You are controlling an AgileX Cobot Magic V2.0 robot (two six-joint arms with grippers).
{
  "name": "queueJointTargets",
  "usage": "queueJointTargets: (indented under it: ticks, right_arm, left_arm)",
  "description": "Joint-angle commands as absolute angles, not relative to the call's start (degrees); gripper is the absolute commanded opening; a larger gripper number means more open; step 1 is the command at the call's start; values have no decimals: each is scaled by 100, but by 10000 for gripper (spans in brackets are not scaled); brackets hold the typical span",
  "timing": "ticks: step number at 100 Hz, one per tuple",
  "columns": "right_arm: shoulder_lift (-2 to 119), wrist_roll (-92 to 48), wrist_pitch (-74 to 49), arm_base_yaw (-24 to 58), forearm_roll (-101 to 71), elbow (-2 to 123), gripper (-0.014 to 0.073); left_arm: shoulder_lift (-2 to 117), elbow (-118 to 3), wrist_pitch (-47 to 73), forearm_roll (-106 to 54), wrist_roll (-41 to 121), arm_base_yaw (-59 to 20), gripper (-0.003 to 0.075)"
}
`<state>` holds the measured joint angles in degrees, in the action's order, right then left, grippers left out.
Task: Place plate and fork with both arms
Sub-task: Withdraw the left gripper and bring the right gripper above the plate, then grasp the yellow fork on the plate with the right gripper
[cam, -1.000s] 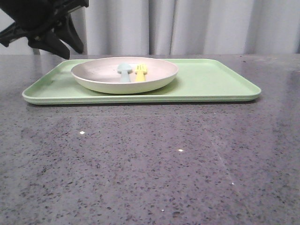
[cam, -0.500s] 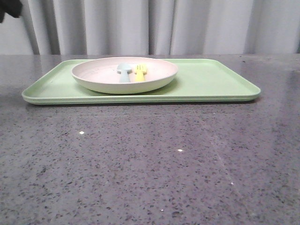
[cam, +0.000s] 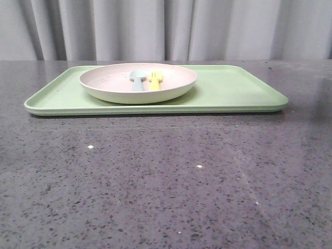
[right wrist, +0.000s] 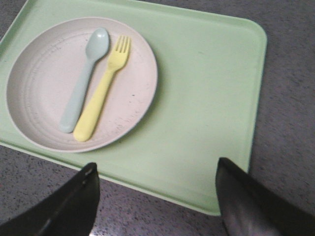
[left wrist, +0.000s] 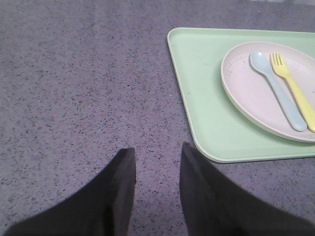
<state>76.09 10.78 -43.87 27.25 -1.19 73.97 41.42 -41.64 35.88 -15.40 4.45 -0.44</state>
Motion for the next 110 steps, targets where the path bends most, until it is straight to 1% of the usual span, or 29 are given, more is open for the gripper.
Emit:
queueJointTargets:
  ticks: [1, 27, 51, 65, 80, 110]
  right_arm:
    - [7896, 1014, -4243, 2934, -87, 8021, 507]
    - [9353, 1252, -5029, 3318, -69, 9665, 507]
    - [10632, 1801, -5932, 3364, 110, 11325, 507]
    - [11232, 1925, -6440, 3364, 302, 12066, 507]
    - [11669, 1964, -6735, 3364, 308, 12443, 507]
    - [12033, 2028, -6821, 3364, 291, 12489, 507]
  left_arm:
    - [3875, -4247, 3319, -1560, 413, 36, 230]
    - [3725, -4232, 3511, -1560, 413, 61, 230]
    - [3725, -4232, 3511, -1560, 413, 61, 230]
    - [3725, -4232, 3511, -1560, 413, 61, 230]
    - [3725, -4232, 3511, -1560, 413, 61, 230]
    - [3725, -4232, 3511, -1560, 413, 61, 230]
